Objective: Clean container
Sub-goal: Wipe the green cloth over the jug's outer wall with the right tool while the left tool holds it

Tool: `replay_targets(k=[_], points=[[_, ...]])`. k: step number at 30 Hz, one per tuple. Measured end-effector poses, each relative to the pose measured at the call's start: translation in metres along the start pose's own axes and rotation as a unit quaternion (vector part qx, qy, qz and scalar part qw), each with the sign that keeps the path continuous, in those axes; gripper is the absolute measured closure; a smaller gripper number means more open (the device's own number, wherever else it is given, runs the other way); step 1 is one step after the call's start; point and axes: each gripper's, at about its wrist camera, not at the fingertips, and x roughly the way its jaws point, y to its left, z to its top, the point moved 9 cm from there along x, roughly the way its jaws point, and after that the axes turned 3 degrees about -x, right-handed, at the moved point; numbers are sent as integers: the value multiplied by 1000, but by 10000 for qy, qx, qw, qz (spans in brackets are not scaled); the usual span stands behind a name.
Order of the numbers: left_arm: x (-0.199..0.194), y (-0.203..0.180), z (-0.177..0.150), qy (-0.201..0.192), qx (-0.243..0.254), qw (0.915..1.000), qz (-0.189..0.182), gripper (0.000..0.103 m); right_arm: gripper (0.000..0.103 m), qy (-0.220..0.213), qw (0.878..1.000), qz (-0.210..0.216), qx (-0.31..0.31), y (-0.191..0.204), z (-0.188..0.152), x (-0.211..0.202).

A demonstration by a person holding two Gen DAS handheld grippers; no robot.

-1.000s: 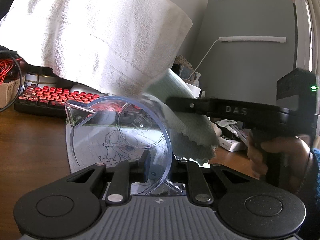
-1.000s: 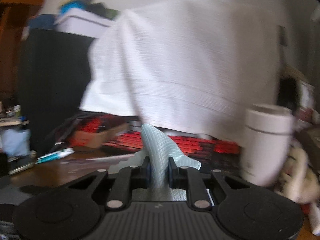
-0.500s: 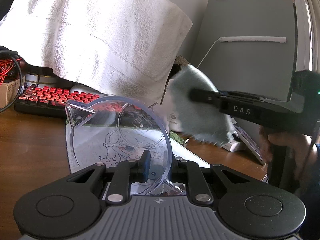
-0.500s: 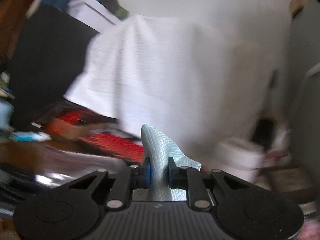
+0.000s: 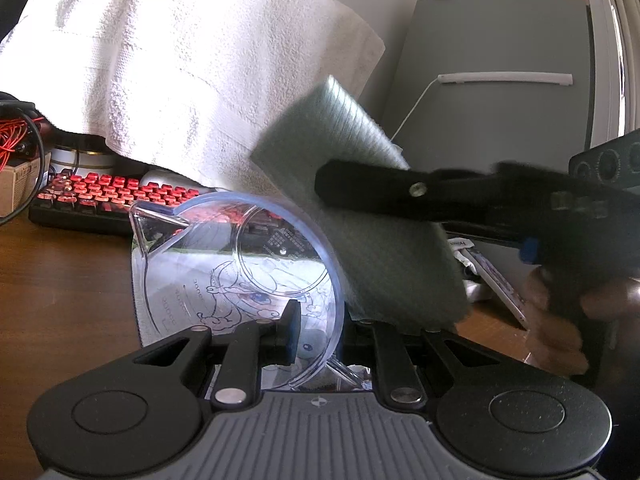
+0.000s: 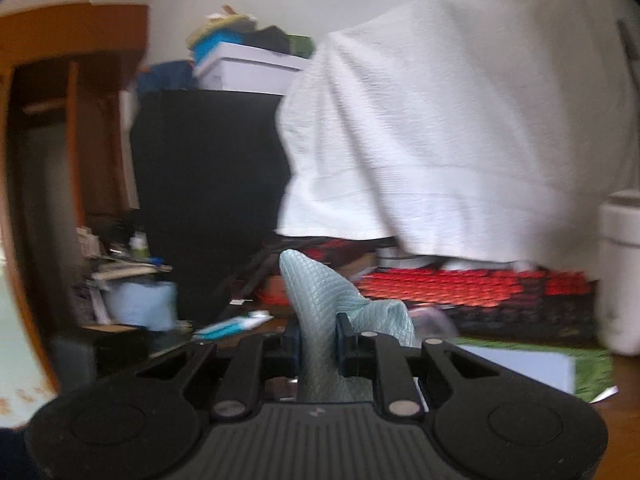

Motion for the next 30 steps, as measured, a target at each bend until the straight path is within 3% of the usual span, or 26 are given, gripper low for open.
replay_targets(k=[4, 18, 22, 30], points=[[0, 0, 0, -5, -1, 10000, 11, 89, 87, -24, 9995, 2, -311, 8, -2, -2], [1, 0, 0, -7, -3, 10000, 32, 89, 87, -288, 9926, -1049, 545, -67, -1, -5], [1, 0, 0, -2, 7, 10000, 33, 89, 87, -284, 9936, -973, 501, -61, -2, -4], [0, -1, 0, 1, -10, 10000, 47, 89, 87, -140, 9999, -73, -16, -10, -4, 4]])
